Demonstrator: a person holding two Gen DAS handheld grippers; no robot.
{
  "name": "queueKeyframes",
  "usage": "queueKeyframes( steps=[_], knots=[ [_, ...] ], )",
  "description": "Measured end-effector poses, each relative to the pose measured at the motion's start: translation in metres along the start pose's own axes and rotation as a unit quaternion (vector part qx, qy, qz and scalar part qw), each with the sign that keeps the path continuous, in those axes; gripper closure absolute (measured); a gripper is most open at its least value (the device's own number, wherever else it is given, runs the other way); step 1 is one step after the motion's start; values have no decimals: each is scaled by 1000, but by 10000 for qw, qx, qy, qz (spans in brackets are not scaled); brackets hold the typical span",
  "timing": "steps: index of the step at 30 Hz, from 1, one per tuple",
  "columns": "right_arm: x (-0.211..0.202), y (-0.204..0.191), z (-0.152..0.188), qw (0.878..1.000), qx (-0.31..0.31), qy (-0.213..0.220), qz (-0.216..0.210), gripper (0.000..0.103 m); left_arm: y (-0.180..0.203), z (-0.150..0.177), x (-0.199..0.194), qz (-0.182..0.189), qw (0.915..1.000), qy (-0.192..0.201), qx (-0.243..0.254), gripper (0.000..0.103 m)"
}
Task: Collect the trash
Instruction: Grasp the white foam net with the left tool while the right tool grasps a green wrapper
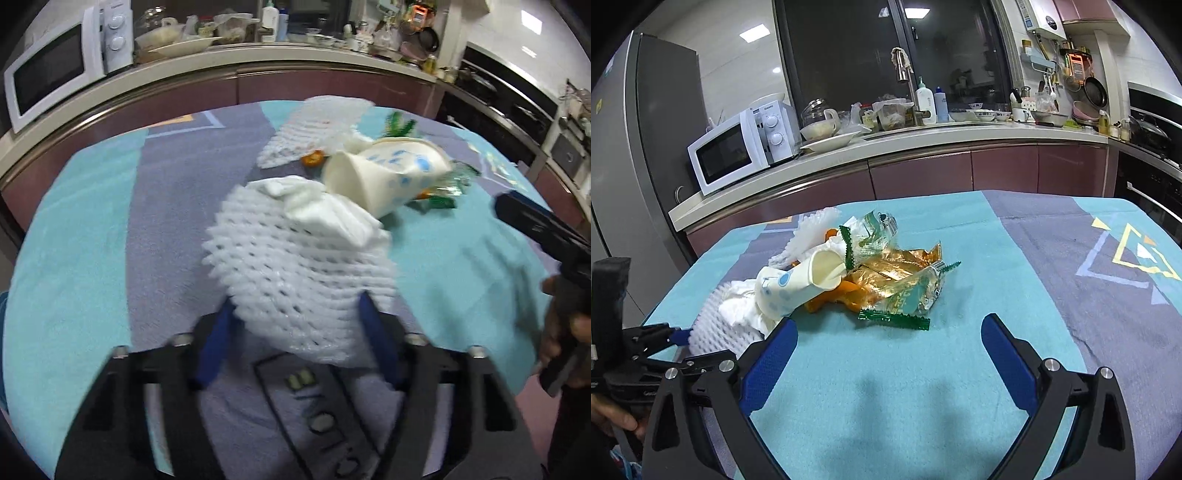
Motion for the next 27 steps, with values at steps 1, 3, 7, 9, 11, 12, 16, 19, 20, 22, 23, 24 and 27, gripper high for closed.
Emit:
queueKeyframes(
  steps=[1,3,7,9,11,12,16,19,20,22,23,24,27],
  knots=[
    [1,0,-1,10000,-3,-11,-10,7,2,0,-1,42,10000,12,5,54],
    [2,-1,-2,10000,-11,-9,-22,7,4,0,-2,180,9998,45,-76,69],
    [5,-2,-5,10000,-14,-42,-63,7,7,4,-10,478,9983,104,-304,89],
    [7,-2,-7,9999,-64,-73,-45,7,9,9,-16,481,9982,121,-341,91],
    [11,-2,-9,9999,-121,-111,37,7,7,15,-24,545,9974,153,-438,91],
    [15,0,-11,9998,-134,-157,80,7,6,16,-26,551,9973,159,-452,92],
    [33,8,-21,9986,65,-518,21,7,3,25,-41,598,9962,265,-579,92],
    [39,13,-31,9985,46,-518,168,10,1,31,-53,635,9951,384,-661,92],
    [45,16,-34,9979,95,-611,180,14,-1,33,-56,650,9947,405,-685,92],
    [52,19,-36,9971,178,-732,136,29,-2,35,-60,642,9943,456,-721,92],
    [54,21,-35,9965,214,-801,101,32,-3,37,-62,650,9941,474,-728,92],
    [57,21,-34,9961,225,-841,105,36,-3,37,-63,668,9938,509,-724,92],
    [61,21,-30,9956,234,-903,120,51,-5,40,-69,682,9936,578,-690,92]
  ],
)
Point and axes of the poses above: each gripper's, at about its wrist camera, not at the fingertips, and x roughly the way its jaws point, y to its right, z to its underside, the point moved 3 cm from there along x, roughly the way its jaws point, and after that the axes turned 11 degrees about x, right-handed, at the moved point
